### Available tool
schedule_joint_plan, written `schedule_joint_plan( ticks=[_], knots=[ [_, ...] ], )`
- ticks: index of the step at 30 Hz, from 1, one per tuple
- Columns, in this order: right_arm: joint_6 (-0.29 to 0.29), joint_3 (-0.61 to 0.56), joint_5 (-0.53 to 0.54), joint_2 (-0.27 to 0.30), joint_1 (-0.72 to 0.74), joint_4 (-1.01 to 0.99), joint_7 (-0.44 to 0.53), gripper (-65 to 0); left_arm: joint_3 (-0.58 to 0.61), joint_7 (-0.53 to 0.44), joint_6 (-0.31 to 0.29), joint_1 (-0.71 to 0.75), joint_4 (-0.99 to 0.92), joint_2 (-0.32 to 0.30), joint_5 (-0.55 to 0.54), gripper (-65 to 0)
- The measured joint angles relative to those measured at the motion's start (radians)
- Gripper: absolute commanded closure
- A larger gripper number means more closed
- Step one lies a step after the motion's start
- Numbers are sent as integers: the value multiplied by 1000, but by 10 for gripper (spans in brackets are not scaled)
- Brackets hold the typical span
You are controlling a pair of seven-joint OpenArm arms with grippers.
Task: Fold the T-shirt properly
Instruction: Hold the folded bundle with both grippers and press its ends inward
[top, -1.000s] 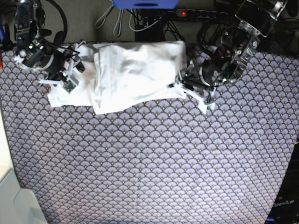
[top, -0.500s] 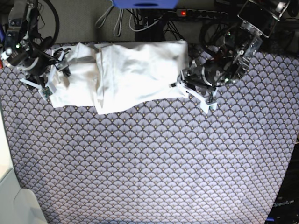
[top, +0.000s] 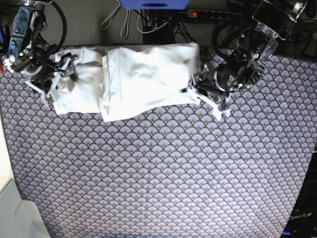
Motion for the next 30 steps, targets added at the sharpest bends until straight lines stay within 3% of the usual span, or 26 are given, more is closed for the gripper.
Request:
schedule_joint_plan(
  ticks=[4, 9, 18, 21, 30],
  knots=[
    [0, 22, -23, 6, 29, -39, -12, -459, 0, 1, 0, 0, 0, 0, 0, -3],
    [0, 22, -16, 9, 26, -47, 47, -458, 0, 0, 1, 0, 0, -1, 0, -3],
    [0, 22, -12, 6, 32, -133, 71, -458, 0, 0, 1, 0, 0, -1, 0, -3],
    [0, 22, -16, 6, 26, -135, 127, -458, 0, 0, 1, 0, 0, -1, 0, -3],
    [-5, 18, -16, 0, 15, -148, 138, -458, 0, 0, 1, 0, -2, -1, 0, -3]
  ],
)
